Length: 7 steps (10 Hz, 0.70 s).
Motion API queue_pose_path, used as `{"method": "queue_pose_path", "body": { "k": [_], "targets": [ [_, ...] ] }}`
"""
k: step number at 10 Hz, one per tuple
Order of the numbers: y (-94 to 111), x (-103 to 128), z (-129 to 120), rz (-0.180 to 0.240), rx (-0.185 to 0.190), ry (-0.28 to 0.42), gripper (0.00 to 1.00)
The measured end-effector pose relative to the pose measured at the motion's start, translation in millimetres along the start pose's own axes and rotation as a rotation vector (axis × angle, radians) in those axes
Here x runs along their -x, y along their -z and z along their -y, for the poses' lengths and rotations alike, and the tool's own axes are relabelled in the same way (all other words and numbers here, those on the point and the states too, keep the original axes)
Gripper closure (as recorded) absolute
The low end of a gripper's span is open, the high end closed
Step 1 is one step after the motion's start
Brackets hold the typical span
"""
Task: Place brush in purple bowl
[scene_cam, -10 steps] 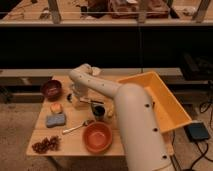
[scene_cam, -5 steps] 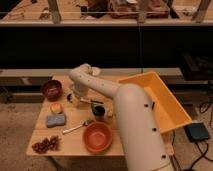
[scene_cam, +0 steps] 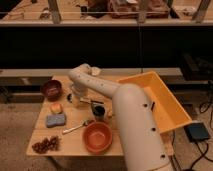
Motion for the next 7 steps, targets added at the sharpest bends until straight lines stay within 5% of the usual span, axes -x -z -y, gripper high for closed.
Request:
{"method": "queue_pose_path", "body": {
  "k": [5,7],
  "targets": [
    [-0.9,0.9,0.5,0.005,-0.001,-0.002,0.99],
    [0.2,1.3,-3.5,0.018,0.008,-0.044,1.0]
  ]
}}
